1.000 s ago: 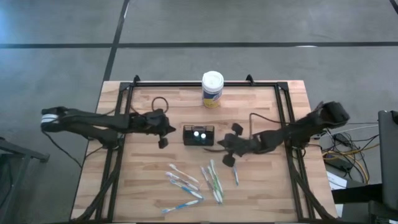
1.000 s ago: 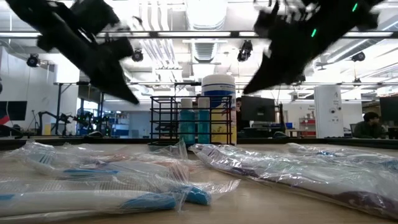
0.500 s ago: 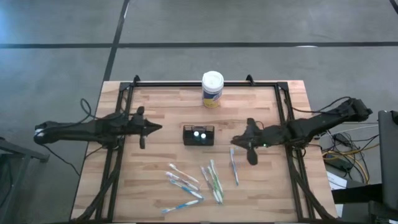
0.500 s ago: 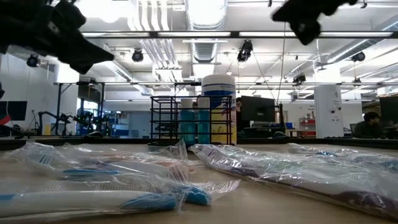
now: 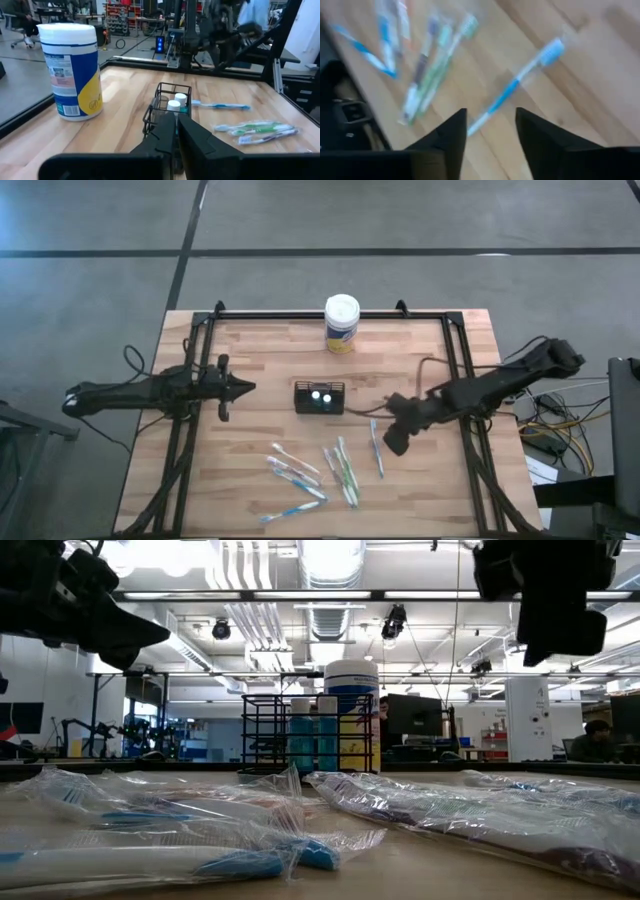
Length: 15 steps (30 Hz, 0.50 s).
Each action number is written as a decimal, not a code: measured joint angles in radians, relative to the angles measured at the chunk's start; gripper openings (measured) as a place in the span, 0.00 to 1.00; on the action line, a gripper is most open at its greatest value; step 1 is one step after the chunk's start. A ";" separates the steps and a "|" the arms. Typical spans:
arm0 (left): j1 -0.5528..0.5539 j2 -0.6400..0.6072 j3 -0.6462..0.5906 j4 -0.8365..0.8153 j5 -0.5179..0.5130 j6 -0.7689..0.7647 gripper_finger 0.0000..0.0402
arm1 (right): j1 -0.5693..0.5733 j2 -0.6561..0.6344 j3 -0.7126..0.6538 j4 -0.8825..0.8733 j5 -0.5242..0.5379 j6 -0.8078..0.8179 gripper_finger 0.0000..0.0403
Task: Pick & Place toothbrushing station
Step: Put the top right blue toothbrush into the black wire organizer
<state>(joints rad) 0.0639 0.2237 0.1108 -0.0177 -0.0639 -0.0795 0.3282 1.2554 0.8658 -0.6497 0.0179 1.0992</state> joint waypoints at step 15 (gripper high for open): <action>0.000 0.001 0.000 -0.001 0.076 0.018 0.06 | -0.077 0.530 0.347 -0.271 -0.097 -0.133 0.60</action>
<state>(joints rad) 0.0635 0.2245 0.1108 -0.0187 0.0117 -0.0612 0.2515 1.7851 1.2130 -0.9208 -0.0789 0.9661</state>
